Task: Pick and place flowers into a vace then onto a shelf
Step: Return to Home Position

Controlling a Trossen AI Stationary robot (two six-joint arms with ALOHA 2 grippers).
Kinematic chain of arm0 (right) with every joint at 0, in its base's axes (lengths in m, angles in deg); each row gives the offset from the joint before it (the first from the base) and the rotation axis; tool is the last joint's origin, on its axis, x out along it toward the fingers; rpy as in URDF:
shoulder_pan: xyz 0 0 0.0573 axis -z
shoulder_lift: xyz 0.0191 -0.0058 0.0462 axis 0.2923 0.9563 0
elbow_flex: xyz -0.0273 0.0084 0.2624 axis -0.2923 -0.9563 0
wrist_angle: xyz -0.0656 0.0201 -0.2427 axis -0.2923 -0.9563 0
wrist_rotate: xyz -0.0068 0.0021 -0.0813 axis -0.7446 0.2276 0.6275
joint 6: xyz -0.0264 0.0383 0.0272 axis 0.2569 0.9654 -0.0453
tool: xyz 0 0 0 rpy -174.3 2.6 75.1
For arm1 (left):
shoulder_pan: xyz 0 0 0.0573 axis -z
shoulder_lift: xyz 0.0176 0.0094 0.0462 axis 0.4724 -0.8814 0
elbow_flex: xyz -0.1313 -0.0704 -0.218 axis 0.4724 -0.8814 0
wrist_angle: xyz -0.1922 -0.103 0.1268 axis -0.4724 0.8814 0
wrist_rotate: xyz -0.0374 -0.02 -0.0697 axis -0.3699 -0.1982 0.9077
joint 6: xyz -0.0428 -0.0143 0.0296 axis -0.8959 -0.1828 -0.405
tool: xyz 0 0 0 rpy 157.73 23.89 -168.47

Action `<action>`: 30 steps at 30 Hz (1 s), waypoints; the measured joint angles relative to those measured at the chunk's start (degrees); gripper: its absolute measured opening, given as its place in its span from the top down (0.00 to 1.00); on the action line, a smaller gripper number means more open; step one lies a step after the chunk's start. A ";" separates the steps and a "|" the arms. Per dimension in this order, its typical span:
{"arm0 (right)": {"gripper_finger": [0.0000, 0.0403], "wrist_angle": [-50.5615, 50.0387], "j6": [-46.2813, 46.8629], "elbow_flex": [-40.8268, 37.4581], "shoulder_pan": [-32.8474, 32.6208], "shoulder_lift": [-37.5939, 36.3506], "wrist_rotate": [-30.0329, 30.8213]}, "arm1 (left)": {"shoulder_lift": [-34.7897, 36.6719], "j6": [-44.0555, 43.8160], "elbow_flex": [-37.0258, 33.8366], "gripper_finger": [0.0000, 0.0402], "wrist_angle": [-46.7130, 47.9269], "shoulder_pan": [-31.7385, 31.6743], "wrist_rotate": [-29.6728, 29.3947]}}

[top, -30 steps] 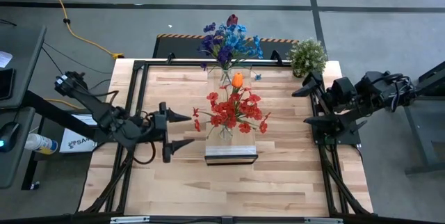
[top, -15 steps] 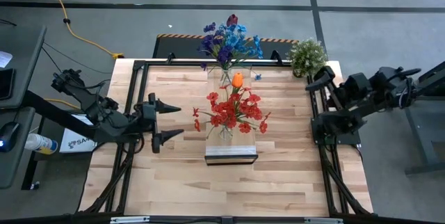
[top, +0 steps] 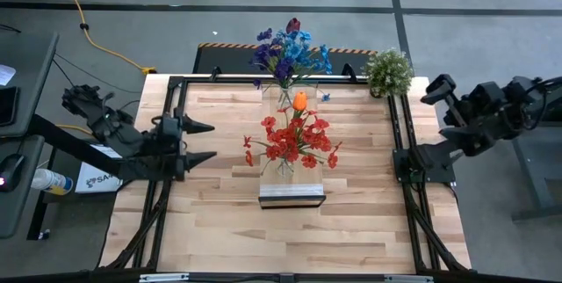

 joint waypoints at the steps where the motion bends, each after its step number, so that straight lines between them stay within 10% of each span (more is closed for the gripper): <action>1: 0.05 -0.77 0.06 0.00 0.00 -0.81 0.00 | 0.37 -0.02 0.00 0.05 0.23 0.00 -0.02; 30: 0.05 -19.39 1.55 -0.01 0.00 -5.92 0.85 | 2.17 -4.23 -0.32 0.05 6.83 -0.01 2.63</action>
